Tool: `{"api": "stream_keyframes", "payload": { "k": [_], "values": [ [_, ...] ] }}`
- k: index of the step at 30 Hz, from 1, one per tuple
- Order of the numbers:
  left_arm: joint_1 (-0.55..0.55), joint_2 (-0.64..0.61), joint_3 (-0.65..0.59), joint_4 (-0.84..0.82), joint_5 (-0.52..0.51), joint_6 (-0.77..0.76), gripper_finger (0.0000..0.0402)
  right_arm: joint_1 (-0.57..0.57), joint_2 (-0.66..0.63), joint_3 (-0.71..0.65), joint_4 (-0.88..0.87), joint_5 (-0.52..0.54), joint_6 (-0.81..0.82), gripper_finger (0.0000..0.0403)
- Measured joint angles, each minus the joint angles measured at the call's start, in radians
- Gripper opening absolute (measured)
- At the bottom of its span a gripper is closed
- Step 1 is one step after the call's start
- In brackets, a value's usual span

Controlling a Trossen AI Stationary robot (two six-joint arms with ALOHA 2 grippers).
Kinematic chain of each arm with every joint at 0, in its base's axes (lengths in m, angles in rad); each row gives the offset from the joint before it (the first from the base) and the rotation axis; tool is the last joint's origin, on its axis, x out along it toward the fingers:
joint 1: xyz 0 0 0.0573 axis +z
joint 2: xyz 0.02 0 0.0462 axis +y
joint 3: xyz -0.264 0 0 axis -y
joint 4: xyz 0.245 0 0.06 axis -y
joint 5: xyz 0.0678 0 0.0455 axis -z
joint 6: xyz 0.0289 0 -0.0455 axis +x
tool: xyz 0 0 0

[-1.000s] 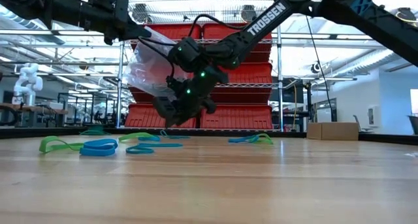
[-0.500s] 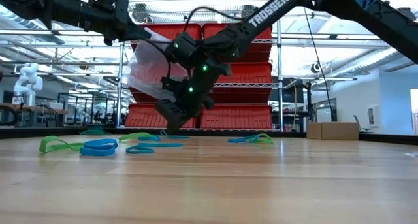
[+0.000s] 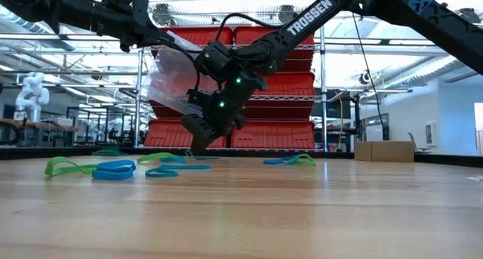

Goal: Sort rubber bands
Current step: Put the top long blue rubber band into the top zip bag

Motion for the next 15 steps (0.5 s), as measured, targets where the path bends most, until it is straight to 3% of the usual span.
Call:
{"api": "stream_keyframes", "payload": {
  "k": [15],
  "values": [
    [0.0,0.0,0.0,-0.001,0.0,0.001,0.0,0.004,0.001,-0.002,-0.031,-0.032,-0.002,0.0118]
  ]
}}
